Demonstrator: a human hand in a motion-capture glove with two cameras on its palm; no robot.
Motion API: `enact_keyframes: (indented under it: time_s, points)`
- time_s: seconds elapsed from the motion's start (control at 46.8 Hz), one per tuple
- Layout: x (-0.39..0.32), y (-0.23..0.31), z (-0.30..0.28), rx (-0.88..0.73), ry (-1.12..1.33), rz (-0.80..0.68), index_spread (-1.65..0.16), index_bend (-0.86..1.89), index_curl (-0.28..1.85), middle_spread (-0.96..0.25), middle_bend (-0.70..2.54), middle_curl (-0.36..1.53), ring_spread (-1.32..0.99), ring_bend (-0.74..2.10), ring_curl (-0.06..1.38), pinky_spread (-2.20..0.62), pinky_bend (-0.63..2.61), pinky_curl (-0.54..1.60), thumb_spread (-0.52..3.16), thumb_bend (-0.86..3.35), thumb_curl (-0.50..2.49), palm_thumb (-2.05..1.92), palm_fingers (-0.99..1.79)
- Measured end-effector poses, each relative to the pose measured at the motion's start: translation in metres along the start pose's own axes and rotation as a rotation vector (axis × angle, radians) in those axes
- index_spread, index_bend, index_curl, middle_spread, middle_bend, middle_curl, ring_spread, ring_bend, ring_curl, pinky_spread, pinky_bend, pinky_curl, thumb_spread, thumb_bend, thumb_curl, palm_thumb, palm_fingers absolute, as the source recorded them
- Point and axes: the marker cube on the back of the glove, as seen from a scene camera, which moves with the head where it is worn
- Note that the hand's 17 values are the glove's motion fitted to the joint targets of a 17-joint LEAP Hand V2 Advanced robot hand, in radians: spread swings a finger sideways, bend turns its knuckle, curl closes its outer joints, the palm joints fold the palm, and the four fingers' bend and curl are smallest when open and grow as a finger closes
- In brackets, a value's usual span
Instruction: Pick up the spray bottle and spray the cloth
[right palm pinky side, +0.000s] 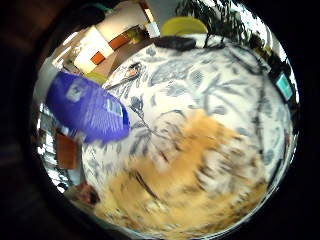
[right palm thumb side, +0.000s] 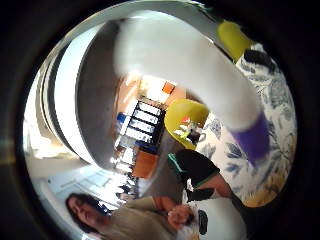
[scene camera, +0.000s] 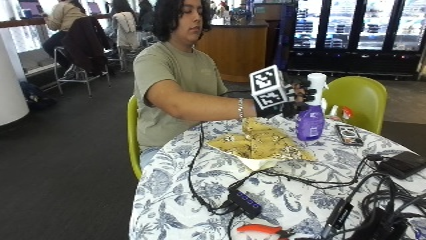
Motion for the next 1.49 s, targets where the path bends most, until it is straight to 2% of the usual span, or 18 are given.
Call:
enact_keyframes:
  time_s: [0.064,0.149,0.32,0.448,0.641,0.875,0.982,1.196,1.495]
  points:
    - [-0.001,0.032,-0.03,-0.043,0.096,-0.064,-0.35,0.06,0.36,-0.05,0.25,0.4,-0.11,0.39,0.35,0.15,0.4,0.37,0.89,-0.05,0.49,0.57,0.22]
    - [-0.003,0.08,-0.059,-0.182,0.193,-0.135,-0.38,0.13,0.34,-0.06,0.26,0.4,-0.11,0.36,0.32,0.18,0.36,0.35,0.91,-0.05,0.46,0.54,0.25]
    - [0.0,0.162,-0.102,-0.397,0.386,-0.23,-0.4,0.15,0.32,-0.07,0.26,0.39,-0.13,0.33,0.32,0.18,0.28,0.33,0.92,-0.03,0.42,0.54,0.21]
    - [-0.001,0.212,-0.123,-0.455,0.483,-0.253,-0.42,0.15,0.3,-0.08,0.24,0.37,-0.13,0.33,0.31,0.16,0.25,0.32,0.94,-0.02,0.41,0.57,0.19]
    - [-0.001,0.264,-0.133,-0.461,0.524,-0.242,-0.44,0.15,0.29,-0.08,0.22,0.36,-0.13,0.32,0.31,0.14,0.23,0.32,0.95,-0.02,0.4,0.62,0.19]
    - [-0.006,0.287,-0.136,-0.433,0.539,-0.248,-0.44,0.14,0.27,-0.08,0.21,0.36,-0.14,0.31,0.3,0.13,0.22,0.33,0.97,-0.03,0.38,0.64,0.2]
    - [-0.004,0.288,-0.137,-0.422,0.626,-0.237,-0.45,0.14,0.26,-0.08,0.2,0.36,-0.14,0.31,0.3,0.13,0.21,0.33,0.97,-0.03,0.37,0.64,0.2]
    - [-0.004,0.287,-0.139,-0.433,0.566,-0.215,-0.44,0.12,0.24,-0.07,0.21,0.35,-0.14,0.32,0.3,0.14,0.23,0.34,0.97,-0.02,0.36,0.65,0.22]
    - [0.003,0.289,-0.134,-0.444,0.69,-0.185,-0.43,0.13,0.22,-0.07,0.25,0.36,-0.14,0.32,0.31,0.15,0.23,0.35,0.98,-0.02,0.35,0.67,0.23]
